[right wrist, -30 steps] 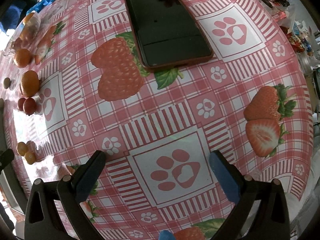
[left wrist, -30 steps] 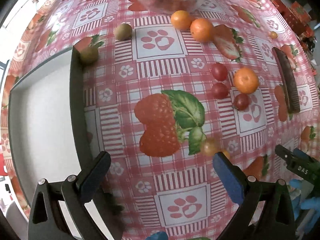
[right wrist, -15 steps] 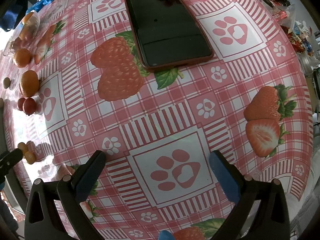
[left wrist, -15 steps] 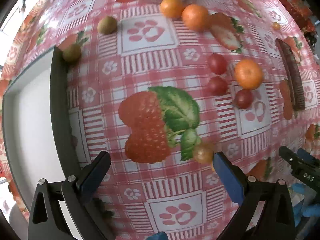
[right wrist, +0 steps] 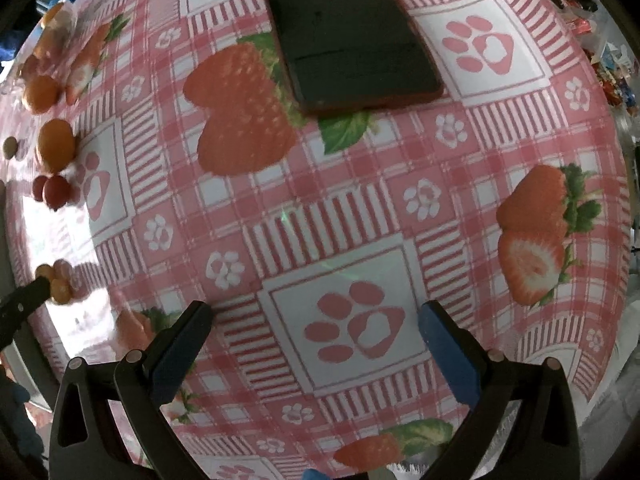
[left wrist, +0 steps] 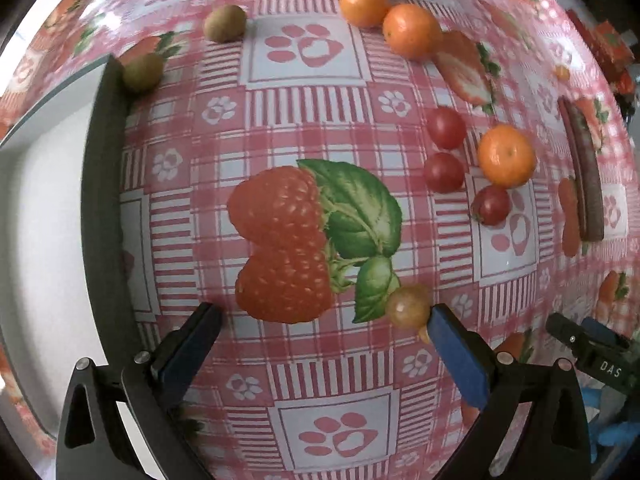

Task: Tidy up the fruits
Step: 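Move both tools toward the loose small fruits beside the strawberry print, then grasp a small brown fruit with the left gripper while the right grasps a small yellow fruit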

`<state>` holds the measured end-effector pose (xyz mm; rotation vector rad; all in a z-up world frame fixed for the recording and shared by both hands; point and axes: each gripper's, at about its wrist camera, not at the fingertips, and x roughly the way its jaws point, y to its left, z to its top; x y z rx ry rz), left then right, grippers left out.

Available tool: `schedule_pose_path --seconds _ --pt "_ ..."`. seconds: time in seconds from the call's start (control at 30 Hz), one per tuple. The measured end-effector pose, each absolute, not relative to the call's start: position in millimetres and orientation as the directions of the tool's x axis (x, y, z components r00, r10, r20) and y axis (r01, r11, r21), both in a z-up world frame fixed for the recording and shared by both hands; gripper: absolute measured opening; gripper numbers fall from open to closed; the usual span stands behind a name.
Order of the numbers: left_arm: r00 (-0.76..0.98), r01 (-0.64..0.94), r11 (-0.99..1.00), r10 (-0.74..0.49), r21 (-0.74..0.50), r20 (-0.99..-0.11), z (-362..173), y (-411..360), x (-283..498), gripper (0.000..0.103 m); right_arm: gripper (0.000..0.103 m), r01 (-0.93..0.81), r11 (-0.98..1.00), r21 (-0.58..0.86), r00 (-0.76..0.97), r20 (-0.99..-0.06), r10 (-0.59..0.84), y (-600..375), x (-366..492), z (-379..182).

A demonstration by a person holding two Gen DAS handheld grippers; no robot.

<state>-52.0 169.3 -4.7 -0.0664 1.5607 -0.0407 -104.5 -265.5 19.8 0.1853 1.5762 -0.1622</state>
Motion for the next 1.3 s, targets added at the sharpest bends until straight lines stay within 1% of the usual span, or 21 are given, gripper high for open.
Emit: schedule_pose_path --seconds 0.13,0.17,0.2,0.23,0.27,0.3,0.33,0.4,0.47,0.5,0.63,0.8,0.97,1.0,1.03,1.07,1.17,1.2,1.23,1.27,1.3 --pt "0.009 0.038 0.999 -0.009 -0.009 -1.000 0 153 -44 0.103 0.103 0.187 0.982 0.028 -0.007 -1.000 0.030 -254 -115 20" --pt "0.021 0.065 0.998 0.000 0.001 -1.000 4 148 -45 0.097 0.103 0.175 0.984 0.034 -0.004 -0.999 0.035 -250 -116 22" --pt "0.030 0.080 0.997 -0.005 -0.003 -1.000 6 143 -45 0.087 0.103 0.162 0.986 0.039 0.001 -0.999 0.039 -244 -118 24" --pt "0.036 0.093 0.996 -0.015 -0.012 -0.999 8 138 -47 0.082 0.103 0.154 0.987 0.042 0.005 -0.999 0.042 -241 -119 25" --pt "0.036 0.107 0.994 -0.029 -0.025 -0.999 11 134 -48 0.074 0.103 0.141 0.989 0.047 0.012 -0.999 0.046 -237 -120 28" --pt "0.034 0.111 0.993 -0.035 -0.031 -0.999 12 127 -48 0.067 0.103 0.130 0.990 0.052 0.019 -0.999 0.050 -232 -120 30" --pt "0.032 0.113 0.993 -0.046 -0.043 -0.998 13 125 -48 0.063 0.103 0.122 0.991 0.056 0.024 -0.998 0.053 -225 -121 32" --pt "0.025 0.123 0.989 -0.090 -0.087 -0.996 15 119 -49 0.042 0.103 0.098 0.992 0.073 0.041 -0.997 0.069 -215 -121 37" --pt "0.017 0.150 0.982 -0.122 -0.118 -0.992 17 105 -47 0.028 0.103 0.077 0.993 0.087 0.053 -0.995 0.083 -202 -120 42" --pt "0.018 0.165 0.979 -0.123 -0.118 -0.992 18 101 -47 0.025 0.103 0.057 0.993 0.100 0.064 -0.993 0.096 -194 -120 46" --pt "0.020 0.174 0.977 -0.130 -0.125 -0.991 18 94 -45 0.025 0.103 -0.015 0.991 0.129 0.086 -0.988 0.130 -162 -118 52" --pt "0.045 0.146 0.979 -0.151 -0.143 -0.988 35 121 -47 0.025 0.102 -0.100 0.984 0.148 0.086 -0.984 0.157 -104 -102 47" --pt "0.070 0.122 0.981 -0.158 -0.149 -0.985 49 133 -45 0.025 0.097 -0.158 0.974 0.159 0.078 -0.982 0.173 -50 -88 34" --pt "0.074 0.118 0.981 -0.160 -0.151 -0.984 52 135 -44 0.025 0.093 -0.171 0.973 0.153 0.073 -0.983 0.167 -38 -85 30" --pt "0.073 0.113 0.981 -0.164 -0.155 -0.984 53 138 -45 0.025 0.084 -0.178 0.973 0.147 0.065 -0.985 0.160 -35 -79 25" --pt "0.072 0.110 0.982 -0.164 -0.156 -0.984 44 146 -42 0.025 0.080 -0.185 0.973 0.141 0.050 -0.987 0.153 -26 -76 20" --pt "0.075 0.100 0.985 -0.147 -0.139 -0.986 44 156 -46 0.025 0.076 -0.213 0.971 0.109 0.070 -0.989 0.127 0 -75 14" --pt "0.077 0.091 0.986 -0.144 -0.137 -0.987 45 158 -49 0.025 0.072 -0.234 0.966 0.107 0.077 -0.989 0.128 10 -74 13" --pt "0.077 0.087 0.986 -0.146 -0.139 -0.986 48 166 -50 0.025 0.062 -0.250 0.963 0.097 0.083 -0.989 0.121 14 -73 13" --pt "0.074 0.080 0.987 -0.143 -0.137 -0.987 48 170 -51 0.025 0.054 -0.274 0.959 0.071 0.091 -0.991 0.100 19 -72 12" --pt "0.070 0.076 0.987 -0.148 -0.143 -0.986 50 173 -52 0.025 0.033 -0.299 0.953 0.040 0.101 -0.992 0.073 23 -72 9"
